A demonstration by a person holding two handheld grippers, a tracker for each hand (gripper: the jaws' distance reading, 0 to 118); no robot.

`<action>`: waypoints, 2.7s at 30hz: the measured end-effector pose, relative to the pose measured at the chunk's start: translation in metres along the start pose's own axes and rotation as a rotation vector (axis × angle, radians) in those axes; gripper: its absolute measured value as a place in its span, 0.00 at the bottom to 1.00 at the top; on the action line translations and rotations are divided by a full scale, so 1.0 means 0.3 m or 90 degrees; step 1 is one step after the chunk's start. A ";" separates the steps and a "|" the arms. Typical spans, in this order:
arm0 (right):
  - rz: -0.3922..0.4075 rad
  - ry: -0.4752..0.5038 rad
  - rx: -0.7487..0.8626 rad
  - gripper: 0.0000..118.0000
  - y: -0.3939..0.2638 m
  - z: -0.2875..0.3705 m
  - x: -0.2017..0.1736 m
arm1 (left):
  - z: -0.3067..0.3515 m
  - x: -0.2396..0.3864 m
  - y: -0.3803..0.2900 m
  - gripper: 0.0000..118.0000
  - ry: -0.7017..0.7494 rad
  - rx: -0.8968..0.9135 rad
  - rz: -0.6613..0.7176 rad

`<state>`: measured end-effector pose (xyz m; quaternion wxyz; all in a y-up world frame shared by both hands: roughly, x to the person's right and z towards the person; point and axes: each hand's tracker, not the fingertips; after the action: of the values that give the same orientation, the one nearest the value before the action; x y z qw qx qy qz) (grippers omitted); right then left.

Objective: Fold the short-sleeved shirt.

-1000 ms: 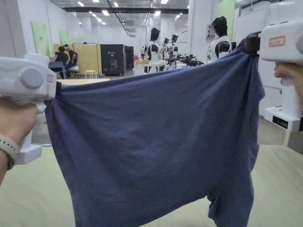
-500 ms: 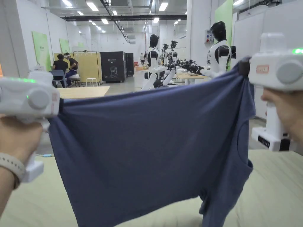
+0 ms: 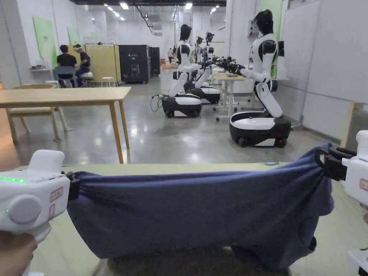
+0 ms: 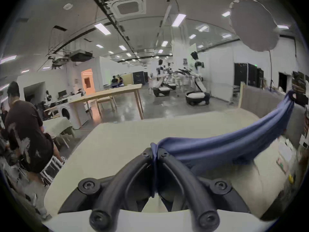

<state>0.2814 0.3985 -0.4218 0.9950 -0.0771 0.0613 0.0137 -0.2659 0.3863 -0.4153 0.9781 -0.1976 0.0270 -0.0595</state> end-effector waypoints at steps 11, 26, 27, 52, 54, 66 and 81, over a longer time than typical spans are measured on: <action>-0.081 -0.016 -0.465 0.06 -0.831 0.206 -0.047 | 0.139 0.059 -0.793 0.02 -0.039 -0.321 0.101; -0.079 0.047 -0.170 0.95 -0.659 0.354 -0.428 | 0.225 0.280 -0.677 1.00 -0.033 -0.102 0.038; -0.071 0.041 -0.183 0.84 -0.657 0.355 -0.467 | 0.225 0.320 -0.687 0.94 -0.030 -0.107 0.035; -0.044 0.069 -0.298 0.01 -0.800 0.308 -0.541 | 0.206 0.003 -0.921 0.99 -0.016 -0.286 0.047; -0.043 0.067 -0.300 0.01 -0.789 0.314 -0.534 | 0.154 0.011 -0.904 0.97 -0.023 -0.296 0.041; -0.037 0.001 -0.309 0.02 -0.660 0.375 -0.304 | 0.094 0.071 -0.940 0.06 -0.065 -0.315 0.030; -0.010 -0.012 -0.446 0.65 -0.876 0.382 -0.004 | 0.167 0.117 -0.808 0.06 -0.071 -0.290 0.050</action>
<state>0.3034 0.1567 -0.2693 0.9087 -0.4144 0.0428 0.0270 -0.2528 0.1793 -0.2757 0.9097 -0.4151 -0.0065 -0.0026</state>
